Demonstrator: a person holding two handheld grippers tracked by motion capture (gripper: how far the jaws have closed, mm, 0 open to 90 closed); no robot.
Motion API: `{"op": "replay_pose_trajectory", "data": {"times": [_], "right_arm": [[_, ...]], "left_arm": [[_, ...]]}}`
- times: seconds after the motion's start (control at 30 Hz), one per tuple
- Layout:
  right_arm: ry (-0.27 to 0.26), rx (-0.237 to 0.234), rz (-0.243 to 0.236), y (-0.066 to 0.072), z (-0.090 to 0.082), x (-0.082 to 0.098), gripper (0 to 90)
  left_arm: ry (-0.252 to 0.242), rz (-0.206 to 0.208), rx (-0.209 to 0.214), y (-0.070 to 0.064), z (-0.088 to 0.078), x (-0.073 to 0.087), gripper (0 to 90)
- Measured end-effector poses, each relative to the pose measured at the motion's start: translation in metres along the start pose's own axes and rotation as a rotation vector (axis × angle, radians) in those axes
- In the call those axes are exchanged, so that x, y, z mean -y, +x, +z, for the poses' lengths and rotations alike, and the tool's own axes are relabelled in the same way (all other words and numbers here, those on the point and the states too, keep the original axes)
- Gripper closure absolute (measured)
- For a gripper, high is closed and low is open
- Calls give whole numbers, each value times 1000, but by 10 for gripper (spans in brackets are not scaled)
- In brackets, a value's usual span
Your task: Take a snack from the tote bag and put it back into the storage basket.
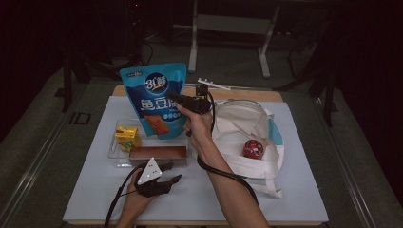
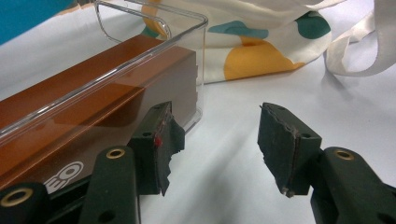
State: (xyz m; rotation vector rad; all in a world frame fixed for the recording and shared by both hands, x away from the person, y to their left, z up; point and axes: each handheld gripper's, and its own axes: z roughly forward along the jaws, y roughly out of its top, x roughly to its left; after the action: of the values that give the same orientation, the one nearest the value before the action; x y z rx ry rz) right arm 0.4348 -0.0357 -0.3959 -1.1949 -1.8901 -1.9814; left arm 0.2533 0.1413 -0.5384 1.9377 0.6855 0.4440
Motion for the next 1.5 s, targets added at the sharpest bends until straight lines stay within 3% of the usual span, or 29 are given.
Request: {"op": "replay_pose_trajectory", "data": {"times": [0.27,0.9,1.17,1.2,1.27,1.3,1.37,1.43,1.47,1.5], "right_arm": [[-2,21,12,-5,4,5,898],[52,44,-30,5,31,19,897],[79,59,-18,-8,35,30,886],[73,59,12,-15,35,33,885],[65,46,26,-18,34,34,883],[80,26,16,-21,31,33,865],[95,33,5,-21,30,31,857],[147,62,-52,-20,24,27,821],[147,62,-52,-20,24,27,821],[194,83,-107,-17,20,24,789]], "left_arm": [[-3,0,-2,0,0,0,461],[-15,1,-1,-1,-1,1,461],[-15,-1,-2,-1,-1,1,461],[-15,1,-2,-1,-1,1,461],[-16,-1,0,-1,-1,1,461],[-16,-2,0,-1,-1,1,461],[-16,-1,-1,-1,-1,1,461],[-15,-1,-3,-1,-1,1,461],[-15,-1,-3,-1,-1,1,461],[-15,-1,-4,-1,-1,1,461]]}}
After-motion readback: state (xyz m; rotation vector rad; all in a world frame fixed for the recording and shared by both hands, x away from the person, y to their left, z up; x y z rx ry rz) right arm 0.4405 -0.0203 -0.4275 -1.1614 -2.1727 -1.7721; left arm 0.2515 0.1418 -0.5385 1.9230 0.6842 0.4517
